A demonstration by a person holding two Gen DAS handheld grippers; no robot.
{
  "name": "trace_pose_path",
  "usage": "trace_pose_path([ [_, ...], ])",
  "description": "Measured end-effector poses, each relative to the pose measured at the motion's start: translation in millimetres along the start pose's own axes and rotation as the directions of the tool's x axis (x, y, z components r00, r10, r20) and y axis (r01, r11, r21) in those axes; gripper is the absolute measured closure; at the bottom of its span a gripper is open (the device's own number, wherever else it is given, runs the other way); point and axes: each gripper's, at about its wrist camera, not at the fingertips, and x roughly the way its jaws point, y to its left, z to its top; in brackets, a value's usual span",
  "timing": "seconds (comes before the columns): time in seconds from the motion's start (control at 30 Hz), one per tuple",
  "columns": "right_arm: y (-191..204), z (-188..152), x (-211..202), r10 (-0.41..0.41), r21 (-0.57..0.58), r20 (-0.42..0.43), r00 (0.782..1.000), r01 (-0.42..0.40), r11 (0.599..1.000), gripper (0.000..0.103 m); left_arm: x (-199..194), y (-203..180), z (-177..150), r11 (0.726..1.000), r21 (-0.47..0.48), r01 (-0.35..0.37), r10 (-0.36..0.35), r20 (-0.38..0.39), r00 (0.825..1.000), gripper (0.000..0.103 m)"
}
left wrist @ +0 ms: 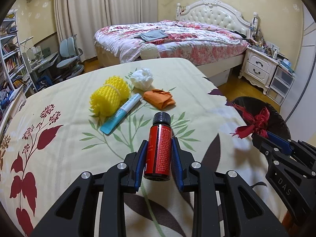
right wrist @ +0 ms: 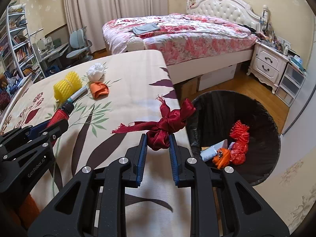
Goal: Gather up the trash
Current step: 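Carry the red can and ribbon over the black bin with both tools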
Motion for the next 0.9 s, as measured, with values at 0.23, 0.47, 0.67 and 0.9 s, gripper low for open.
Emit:
trace_pose_path([
  [0.23,-28.1,3.1,-3.7,-0.054,0.041,0.013,0.998,0.054,0.998,0.081,-1.8,-23.9,9.4,0.999,0.035,0.041,-0.042,0.023,0.999,0.076],
  [0.47,-62.2,9.9,-7.1,-0.121,0.093,0.027,0.992,0.118,0.989,0.081,-0.8,-60.3,21.9,0.992,0.087,0.091,-0.096,0.048,0.994,0.076],
  [0.67,-87.8,15.0,-6.8,-0.169,0.125,0.033,0.985,0.164,0.979,0.081,5.4,-92.9,34.2,0.982,0.13,0.137,-0.146,0.06,0.987,0.076],
  [0.9,-112.5,17.1,-0.6,-0.207,0.152,0.025,0.978,0.201,0.968,0.081,19.1,-123.8,44.9,0.973,0.174,0.155,-0.168,0.064,0.984,0.076],
])
